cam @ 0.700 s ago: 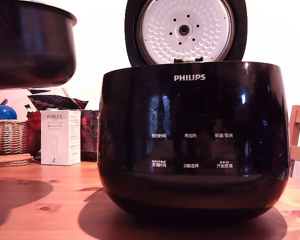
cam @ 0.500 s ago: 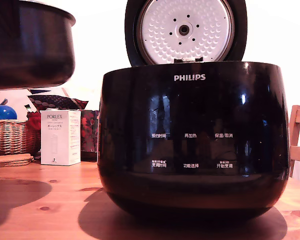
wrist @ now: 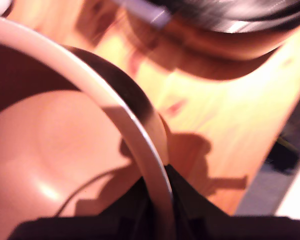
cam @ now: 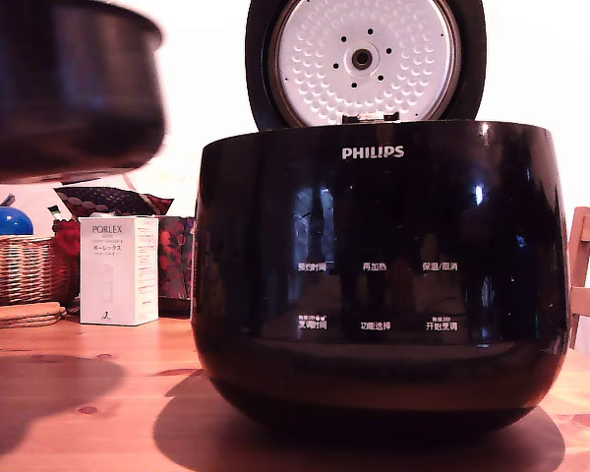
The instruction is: Place the pot you are holding inside the rice cooker
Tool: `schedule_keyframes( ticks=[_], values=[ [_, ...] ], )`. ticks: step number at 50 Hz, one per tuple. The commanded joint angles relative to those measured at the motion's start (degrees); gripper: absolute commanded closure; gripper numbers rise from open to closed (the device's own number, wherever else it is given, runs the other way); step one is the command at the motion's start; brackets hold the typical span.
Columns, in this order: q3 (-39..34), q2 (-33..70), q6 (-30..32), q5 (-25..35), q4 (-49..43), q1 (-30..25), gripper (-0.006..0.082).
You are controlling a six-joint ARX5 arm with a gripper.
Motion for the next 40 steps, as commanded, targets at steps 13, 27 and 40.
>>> schedule_keyframes(
  ticks=[13,27,40],
  values=[
    [6.64,-0.70,-0.13,3.17,3.06,-4.68,0.0788],
    [7.72,-0.63,-0.11,10.03,9.55,-9.22,0.0788],
    [7.72,-0.50,-0.11,15.43,14.62,-11.63,0.0788]
  ],
)
